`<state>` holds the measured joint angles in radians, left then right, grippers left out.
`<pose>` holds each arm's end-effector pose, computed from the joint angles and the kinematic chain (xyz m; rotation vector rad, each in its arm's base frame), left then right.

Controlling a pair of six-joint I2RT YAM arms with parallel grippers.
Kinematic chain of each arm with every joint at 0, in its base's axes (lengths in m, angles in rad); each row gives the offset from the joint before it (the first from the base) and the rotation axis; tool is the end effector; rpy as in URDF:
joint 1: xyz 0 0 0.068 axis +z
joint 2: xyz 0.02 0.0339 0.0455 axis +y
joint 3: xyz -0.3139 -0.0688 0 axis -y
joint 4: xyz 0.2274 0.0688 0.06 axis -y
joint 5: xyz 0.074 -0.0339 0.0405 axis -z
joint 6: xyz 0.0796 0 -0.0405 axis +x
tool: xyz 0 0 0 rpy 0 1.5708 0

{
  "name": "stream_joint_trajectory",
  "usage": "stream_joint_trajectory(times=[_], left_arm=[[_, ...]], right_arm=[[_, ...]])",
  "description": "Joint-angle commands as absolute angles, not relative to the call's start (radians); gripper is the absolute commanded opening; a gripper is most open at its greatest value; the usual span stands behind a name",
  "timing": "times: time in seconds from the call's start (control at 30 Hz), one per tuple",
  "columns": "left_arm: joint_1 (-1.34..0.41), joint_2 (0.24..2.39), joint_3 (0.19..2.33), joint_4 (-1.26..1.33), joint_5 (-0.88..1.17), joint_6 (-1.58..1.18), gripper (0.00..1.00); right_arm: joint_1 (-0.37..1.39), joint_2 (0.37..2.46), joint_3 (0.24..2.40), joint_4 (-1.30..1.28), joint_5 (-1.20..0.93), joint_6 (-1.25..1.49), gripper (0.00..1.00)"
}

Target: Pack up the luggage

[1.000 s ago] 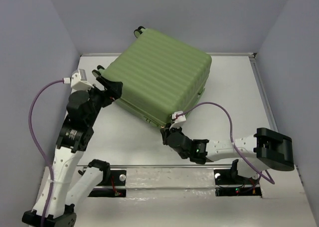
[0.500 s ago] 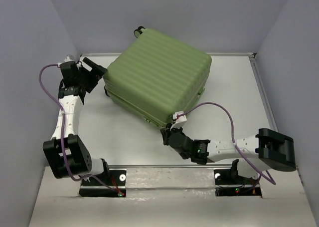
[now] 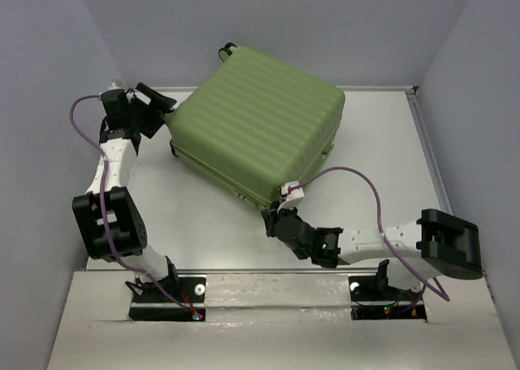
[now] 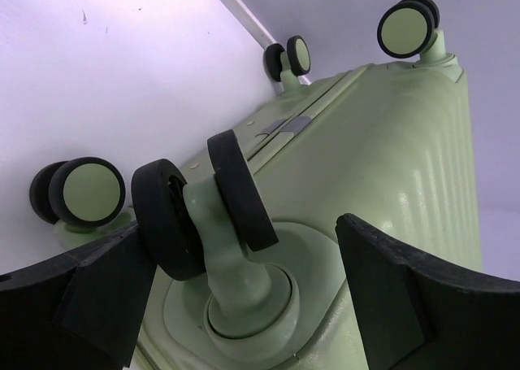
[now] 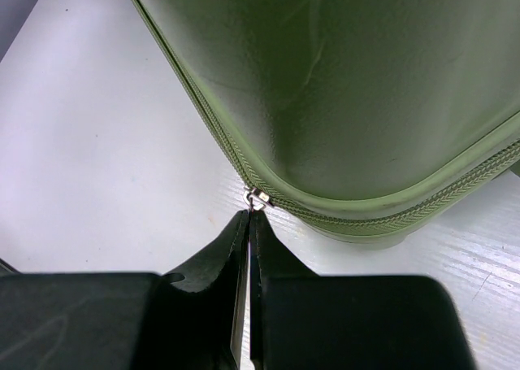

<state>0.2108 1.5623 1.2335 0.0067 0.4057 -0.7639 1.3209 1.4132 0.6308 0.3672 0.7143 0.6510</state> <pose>0.3894 0.0512 0.3642 -0.6466 1.8266 -0.7563 0.1240 0.2749 0.2516 -0.1856 1.9220 0.6335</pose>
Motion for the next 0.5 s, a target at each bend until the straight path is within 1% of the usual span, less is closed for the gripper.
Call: stream_joint_trajectory(times=[0.0, 0.17, 0.2, 0.37, 0.47], left_arm=[[0.212, 1.554, 1.293, 0.097, 0.463, -0.801, 0.97], [0.212, 1.571, 1.305, 0.113, 0.463, -0.816, 0.94], [0.212, 1.578, 1.305, 0.12, 0.462, -0.816, 0.9], [0.213, 1.601, 1.284, 0.153, 0.456, -0.833, 0.81], [0.213, 1.609, 1.261, 0.198, 0.446, -0.851, 0.7]], right_arm=[[1.362, 1.411, 0.614, 0.377, 0.592, 0.667, 0.07], [1.362, 1.413, 0.614, 0.377, 0.591, 0.669, 0.07], [1.362, 1.414, 0.614, 0.379, 0.589, 0.67, 0.07], [1.362, 1.413, 0.611, 0.377, 0.589, 0.672, 0.07], [1.362, 1.402, 0.604, 0.377, 0.589, 0.673, 0.07]])
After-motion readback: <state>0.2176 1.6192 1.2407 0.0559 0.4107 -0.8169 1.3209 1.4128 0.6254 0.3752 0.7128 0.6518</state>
